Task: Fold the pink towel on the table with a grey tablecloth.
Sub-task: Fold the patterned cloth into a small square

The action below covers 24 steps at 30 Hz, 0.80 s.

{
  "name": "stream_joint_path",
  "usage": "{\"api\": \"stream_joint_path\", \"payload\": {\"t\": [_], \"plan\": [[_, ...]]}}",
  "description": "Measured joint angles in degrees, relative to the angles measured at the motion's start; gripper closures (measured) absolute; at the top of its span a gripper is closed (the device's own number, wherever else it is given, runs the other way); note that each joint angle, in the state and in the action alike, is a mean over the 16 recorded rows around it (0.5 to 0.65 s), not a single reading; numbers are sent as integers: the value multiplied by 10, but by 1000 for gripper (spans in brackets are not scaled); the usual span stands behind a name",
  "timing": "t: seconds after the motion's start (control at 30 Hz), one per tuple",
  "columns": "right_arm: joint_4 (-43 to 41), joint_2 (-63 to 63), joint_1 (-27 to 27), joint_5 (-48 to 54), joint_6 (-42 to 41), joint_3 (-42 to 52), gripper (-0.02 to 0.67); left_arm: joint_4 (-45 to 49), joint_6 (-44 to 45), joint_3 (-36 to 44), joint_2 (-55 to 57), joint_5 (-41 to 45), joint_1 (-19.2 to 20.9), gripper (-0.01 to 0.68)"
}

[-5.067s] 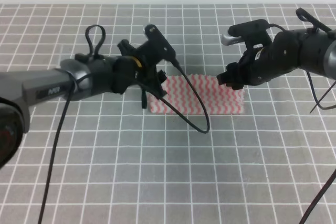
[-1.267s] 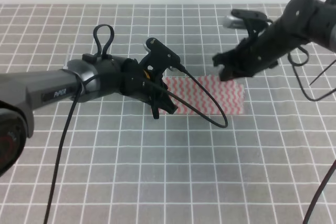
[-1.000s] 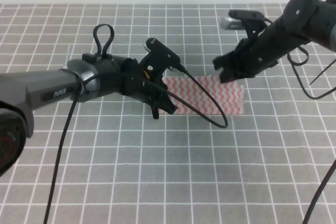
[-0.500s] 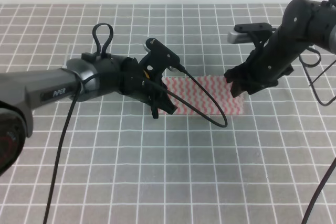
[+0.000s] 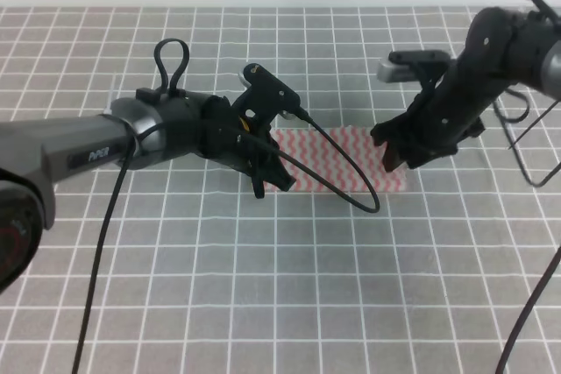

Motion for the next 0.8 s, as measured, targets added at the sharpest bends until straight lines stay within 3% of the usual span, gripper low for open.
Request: {"api": "stream_joint_path", "payload": {"t": [0.8], "plan": [[-26, 24, 1, 26, 31, -22, 362, 0, 0, -1, 0, 1, 0, 674]]}}
